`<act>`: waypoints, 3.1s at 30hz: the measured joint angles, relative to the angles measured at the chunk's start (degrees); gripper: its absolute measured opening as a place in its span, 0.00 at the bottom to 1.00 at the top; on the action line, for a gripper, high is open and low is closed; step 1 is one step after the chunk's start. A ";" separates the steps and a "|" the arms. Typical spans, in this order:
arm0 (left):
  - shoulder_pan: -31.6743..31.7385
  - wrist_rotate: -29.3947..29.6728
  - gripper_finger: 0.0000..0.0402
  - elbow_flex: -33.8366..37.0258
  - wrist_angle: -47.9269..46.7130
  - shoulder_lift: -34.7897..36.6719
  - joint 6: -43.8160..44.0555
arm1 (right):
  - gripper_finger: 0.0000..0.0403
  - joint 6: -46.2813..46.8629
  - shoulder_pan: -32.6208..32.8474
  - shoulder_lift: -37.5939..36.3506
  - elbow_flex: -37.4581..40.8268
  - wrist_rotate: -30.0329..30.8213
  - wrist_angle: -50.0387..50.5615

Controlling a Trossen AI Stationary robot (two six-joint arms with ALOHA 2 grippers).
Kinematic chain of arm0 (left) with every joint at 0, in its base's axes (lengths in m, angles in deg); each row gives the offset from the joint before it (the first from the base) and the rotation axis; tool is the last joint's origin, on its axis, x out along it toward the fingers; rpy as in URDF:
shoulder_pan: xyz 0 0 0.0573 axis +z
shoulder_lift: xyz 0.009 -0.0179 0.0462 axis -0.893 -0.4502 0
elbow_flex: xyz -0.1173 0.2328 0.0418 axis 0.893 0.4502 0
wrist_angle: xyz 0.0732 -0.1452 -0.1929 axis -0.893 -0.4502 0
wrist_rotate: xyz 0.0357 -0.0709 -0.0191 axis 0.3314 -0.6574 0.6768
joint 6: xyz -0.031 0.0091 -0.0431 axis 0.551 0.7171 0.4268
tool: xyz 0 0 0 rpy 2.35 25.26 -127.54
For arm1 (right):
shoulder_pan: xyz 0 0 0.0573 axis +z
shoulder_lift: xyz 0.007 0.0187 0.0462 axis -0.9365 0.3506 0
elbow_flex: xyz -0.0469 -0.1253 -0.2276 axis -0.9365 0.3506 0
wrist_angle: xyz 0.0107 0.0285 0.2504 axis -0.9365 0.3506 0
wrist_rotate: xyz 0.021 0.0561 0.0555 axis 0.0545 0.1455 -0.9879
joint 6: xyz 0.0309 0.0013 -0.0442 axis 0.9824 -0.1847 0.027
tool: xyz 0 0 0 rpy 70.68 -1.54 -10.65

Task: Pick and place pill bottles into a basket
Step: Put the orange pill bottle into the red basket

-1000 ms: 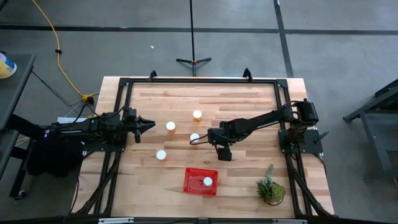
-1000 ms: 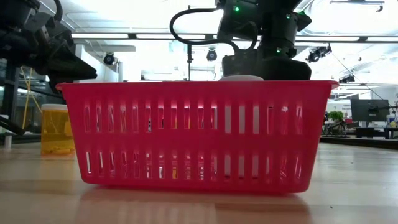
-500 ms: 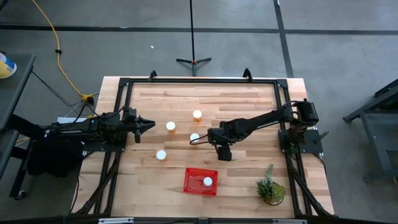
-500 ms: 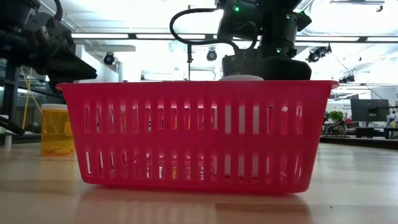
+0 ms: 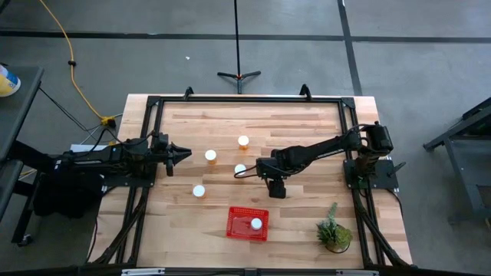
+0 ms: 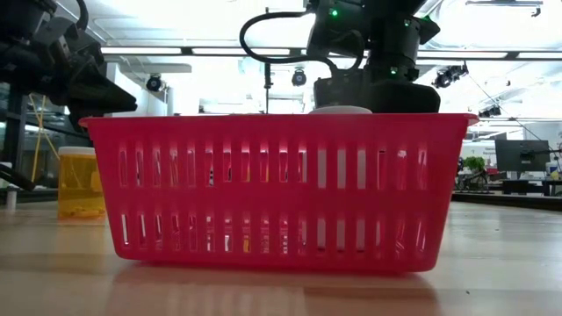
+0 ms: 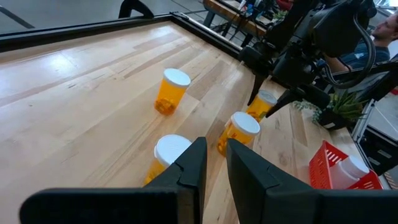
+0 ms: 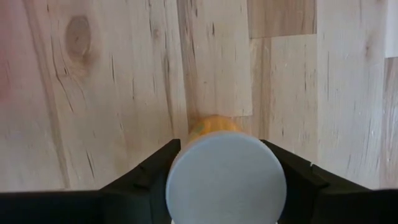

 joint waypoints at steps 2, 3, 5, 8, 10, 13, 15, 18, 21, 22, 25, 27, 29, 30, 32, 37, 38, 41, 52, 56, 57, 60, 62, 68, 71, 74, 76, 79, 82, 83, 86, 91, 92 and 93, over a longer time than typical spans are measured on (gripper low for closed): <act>0.00 0.00 0.24 0.00 0.02 0.02 0.02 | 0.47 0.00 0.01 0.01 -0.20 -0.10 0.40; 0.00 0.00 0.24 0.00 0.10 0.00 0.02 | 0.46 -0.02 0.02 0.02 -0.52 -0.11 0.94; 0.01 -0.21 0.24 0.00 0.45 0.00 0.02 | 0.46 0.00 0.02 0.02 -1.45 -0.11 1.74; 0.00 -0.22 0.24 0.00 0.37 0.00 0.04 | 0.47 0.00 0.00 0.02 -3.09 0.17 2.94; 0.00 -0.20 0.24 0.00 0.42 0.02 0.04 | 0.49 -0.02 0.00 0.02 -4.23 0.28 3.29; 0.01 -0.21 0.24 0.00 0.39 0.01 0.04 | 0.48 -0.02 0.00 0.02 -5.81 0.25 3.21; 0.00 -0.22 0.24 0.00 0.46 0.02 0.12 | 0.46 0.04 0.00 0.02 -6.81 -0.28 3.23; 0.01 -0.22 0.24 0.00 0.98 0.01 1.14 | 0.46 1.02 0.00 0.02 -8.17 -0.84 3.23; 0.00 -0.22 0.24 0.00 1.07 0.02 1.55 | 0.47 1.25 0.17 0.02 -9.59 -0.94 3.54; 0.00 -0.22 0.24 0.00 1.09 0.00 1.55 | 0.48 1.25 0.32 0.02 -10.15 -0.91 3.79; 0.00 -0.22 0.24 0.00 1.07 0.00 1.55 | 0.49 1.52 0.81 0.02 -11.77 -0.94 4.35; 0.00 -0.22 0.24 0.00 1.09 0.00 1.57 | 0.48 1.62 1.15 0.02 -13.03 -1.07 4.88; 0.00 -0.22 0.24 0.00 1.09 0.00 1.57 | 0.46 1.66 1.57 0.02 -14.42 -1.07 5.39; 0.00 -0.22 0.24 0.00 1.09 0.00 1.57 | 0.46 1.68 1.77 0.02 -15.11 -1.07 5.66; 0.00 -0.18 0.24 0.00 1.09 0.00 1.57 | 0.46 1.68 2.24 0.02 -16.57 -1.10 6.66; 0.00 -0.11 0.24 0.00 1.09 0.00 1.67 | 0.49 1.67 3.90 0.02 -19.87 -1.10 8.24; 0.00 -0.11 0.24 0.00 1.09 0.00 1.70 | 0.49 1.66 4.21 0.02 -20.56 -1.12 8.43; 0.00 -0.09 0.24 0.00 1.09 0.02 1.70 | 0.48 2.77 5.00 0.02 -22.37 -1.14 8.50; 0.01 0.00 0.24 0.00 1.04 0.01 1.73 | 0.49 13.72 8.12 0.02 -24.30 0.55 5.45; 0.00 0.00 0.24 0.00 0.98 0.01 1.70 | 0.46 16.76 9.31 0.02 -24.28 2.29 4.41; 0.00 0.00 0.24 0.00 0.88 0.01 1.70 | 0.46 17.47 9.58 0.02 -24.28 2.29 3.67; 0.02 -0.01 0.24 0.00 0.81 0.00 1.68 | 0.45 18.70 10.34 0.02 -24.28 2.60 1.50; 0.00 0.00 0.24 0.00 0.81 0.02 1.66 | 0.46 19.59 10.90 0.02 -24.28 3.54 0.54; 0.00 -0.02 0.24 0.00 0.66 0.02 1.57 | 0.47 20.72 12.43 0.44 -24.28 5.19 -0.41; 0.00 0.00 0.24 0.00 0.33 0.00 1.57 | 0.45 21.18 13.15 1.82 -24.28 4.13 -2.62; 0.00 0.00 0.24 0.00 0.28 0.02 1.57 | 0.45 21.63 13.79 2.84 -24.25 2.99 -3.41; 0.00 -0.01 0.24 0.00 0.25 0.02 1.60 | 0.46 22.59 13.97 3.20 -24.24 2.94 -3.48; 0.00 -0.02 0.24 0.00 0.13 0.02 1.60 | 0.48 23.12 14.70 3.37 -24.24 3.05 -3.98; 0.00 -0.02 0.24 0.00 0.09 0.00 1.60 | 0.46 23.10 15.72 3.69 -24.24 3.06 -7.16; 0.00 -0.02 0.24 0.00 -0.02 0.01 1.60 | 0.45 23.09 16.03 3.84 -24.24 2.84 -7.52; 0.00 -0.02 0.24 0.00 -0.07 0.01 1.60 | 0.45 23.17 16.59 4.63 -24.24 2.40 -8.45; 0.00 -0.61 0.24 0.00 -0.10 0.02 1.62 | 0.47 23.14 17.06 6.17 -24.24 2.52 -9.49; 0.01 -0.94 0.24 0.00 -0.15 0.01 1.62 | 0.48 22.96 17.12 6.39 -24.24 2.18 -9.76; 0.00 -1.18 0.24 0.00 -0.29 0.00 1.62 | 0.48 22.70 17.18 6.82 -24.24 2.02 -9.83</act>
